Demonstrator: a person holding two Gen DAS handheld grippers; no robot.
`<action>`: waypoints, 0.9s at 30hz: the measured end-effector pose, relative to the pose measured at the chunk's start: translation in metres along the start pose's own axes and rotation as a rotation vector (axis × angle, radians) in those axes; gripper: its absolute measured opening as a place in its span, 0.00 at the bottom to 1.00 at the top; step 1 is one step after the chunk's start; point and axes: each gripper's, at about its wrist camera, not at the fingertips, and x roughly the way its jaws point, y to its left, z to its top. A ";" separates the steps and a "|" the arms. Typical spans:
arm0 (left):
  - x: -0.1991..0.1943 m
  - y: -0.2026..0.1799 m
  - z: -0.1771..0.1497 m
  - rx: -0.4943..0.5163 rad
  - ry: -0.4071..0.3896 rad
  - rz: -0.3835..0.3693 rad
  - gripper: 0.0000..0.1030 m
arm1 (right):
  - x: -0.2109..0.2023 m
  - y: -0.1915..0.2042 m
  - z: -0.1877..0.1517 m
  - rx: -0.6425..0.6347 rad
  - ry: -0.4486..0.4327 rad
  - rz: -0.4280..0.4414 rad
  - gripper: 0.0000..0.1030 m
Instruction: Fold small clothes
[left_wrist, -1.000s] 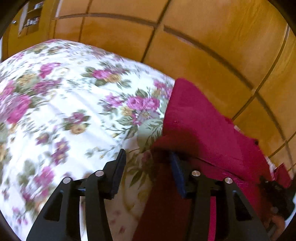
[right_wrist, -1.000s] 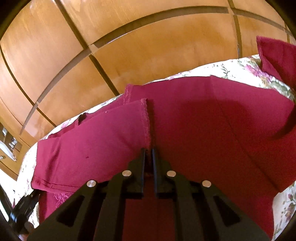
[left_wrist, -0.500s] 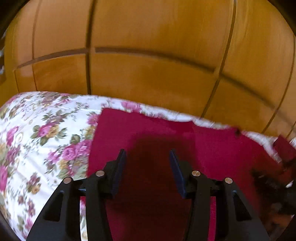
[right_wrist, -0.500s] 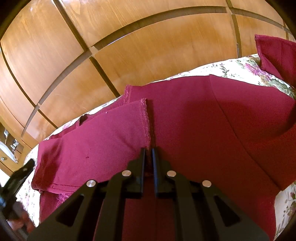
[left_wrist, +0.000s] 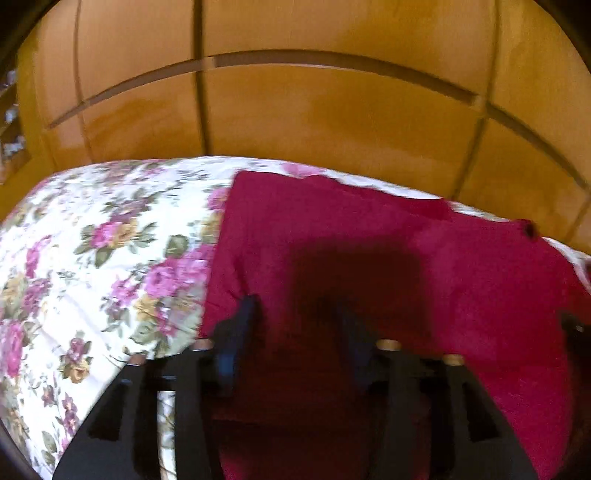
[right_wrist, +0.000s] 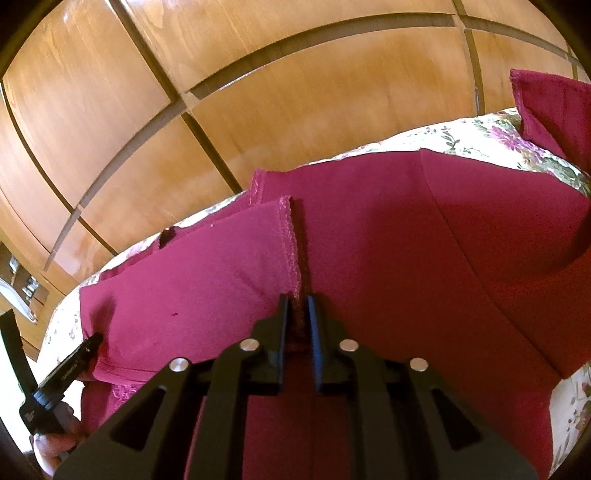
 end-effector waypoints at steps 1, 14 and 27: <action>-0.008 -0.001 -0.005 0.005 -0.003 -0.028 0.74 | -0.005 0.000 0.000 0.004 -0.004 0.031 0.40; -0.027 -0.009 -0.047 0.051 0.034 -0.061 0.84 | -0.095 -0.099 0.039 0.131 -0.152 -0.310 0.62; -0.020 -0.020 -0.048 0.098 0.058 -0.043 0.94 | -0.168 -0.128 -0.030 -0.052 -0.112 -0.477 0.67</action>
